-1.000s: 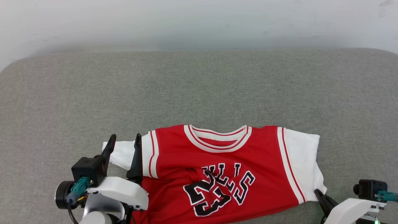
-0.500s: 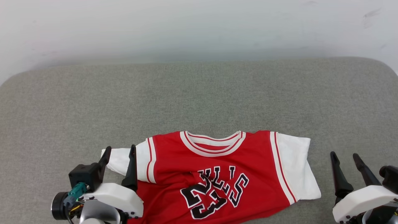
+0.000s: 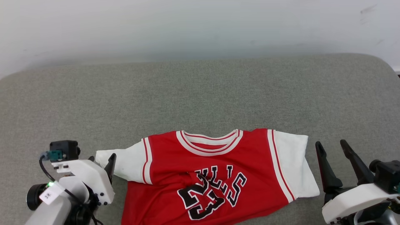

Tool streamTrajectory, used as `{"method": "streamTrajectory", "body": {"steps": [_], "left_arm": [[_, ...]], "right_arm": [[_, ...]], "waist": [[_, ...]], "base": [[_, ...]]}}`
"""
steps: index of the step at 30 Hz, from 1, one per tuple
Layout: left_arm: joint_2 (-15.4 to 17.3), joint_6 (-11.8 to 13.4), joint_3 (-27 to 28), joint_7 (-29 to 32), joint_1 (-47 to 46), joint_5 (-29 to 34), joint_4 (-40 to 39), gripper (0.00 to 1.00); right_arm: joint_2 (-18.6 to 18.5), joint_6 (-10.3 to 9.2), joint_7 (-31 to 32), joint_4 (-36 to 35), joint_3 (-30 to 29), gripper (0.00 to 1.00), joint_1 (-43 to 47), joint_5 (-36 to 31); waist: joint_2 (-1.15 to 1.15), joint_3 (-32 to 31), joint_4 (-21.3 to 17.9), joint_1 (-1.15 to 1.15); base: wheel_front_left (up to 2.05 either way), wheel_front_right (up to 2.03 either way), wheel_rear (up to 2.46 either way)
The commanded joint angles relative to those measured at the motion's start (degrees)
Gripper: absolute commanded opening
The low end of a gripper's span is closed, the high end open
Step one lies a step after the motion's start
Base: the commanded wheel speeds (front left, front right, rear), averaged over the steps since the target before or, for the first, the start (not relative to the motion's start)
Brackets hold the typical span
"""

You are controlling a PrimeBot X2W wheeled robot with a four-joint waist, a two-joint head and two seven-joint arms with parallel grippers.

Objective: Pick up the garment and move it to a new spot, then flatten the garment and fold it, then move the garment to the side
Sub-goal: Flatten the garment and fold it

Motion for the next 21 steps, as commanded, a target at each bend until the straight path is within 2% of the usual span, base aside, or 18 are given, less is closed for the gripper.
{"method": "streamTrajectory", "body": {"steps": [1, 11, 16, 18, 19, 21], "left_arm": [[1.28, -1.36, -0.27, 3.81, -2.80, -1.41, 1.18, 1.00], [3.68, -4.61, -3.84, 15.89, -9.62, -2.79, 9.64, 1.00], [2.68, -6.88, -7.50, 22.00, -9.73, -3.66, 12.59, 1.00], [2.15, -7.65, -8.26, 23.24, -9.55, -4.21, 13.00, 0.31], [2.21, -7.70, -8.60, 23.28, -9.80, -3.83, 13.06, 0.00], [2.07, -7.67, -8.63, 22.78, -10.12, -3.52, 13.24, 0.00]], "right_arm": [[0.12, -0.04, 0.00, -0.66, 0.70, 1.00, -0.62, 0.52], [0.13, -0.04, -1.82, 1.67, 2.10, 1.00, -3.54, 2.89], [0.12, -0.04, -2.82, 3.73, 1.68, 1.00, -4.29, 3.30], [0.12, -0.04, -3.10, 4.21, 1.16, 1.00, -4.83, 3.44], [0.12, -0.04, -3.14, 4.41, 0.78, 1.00, -5.10, 3.48], [0.12, -0.04, -3.00, 5.01, -0.27, 1.00, -5.47, 3.37]], "waist": [[0.00, 2.65, -1.00, 0.00], [0.00, 8.21, -3.41, 0.00], [0.00, 9.11, -4.11, 0.00], [0.00, 9.24, -4.26, 0.00], [0.00, 9.24, -4.25, 0.00], [0.00, 9.17, -4.21, 0.00]], "base": [[0.00, 0.00, 0.00], [0.00, 0.00, 0.00], [0.00, 0.00, 0.00], [0.00, 0.00, 0.00], [0.00, 0.00, 0.00], [0.00, 0.00, 0.00]]}}
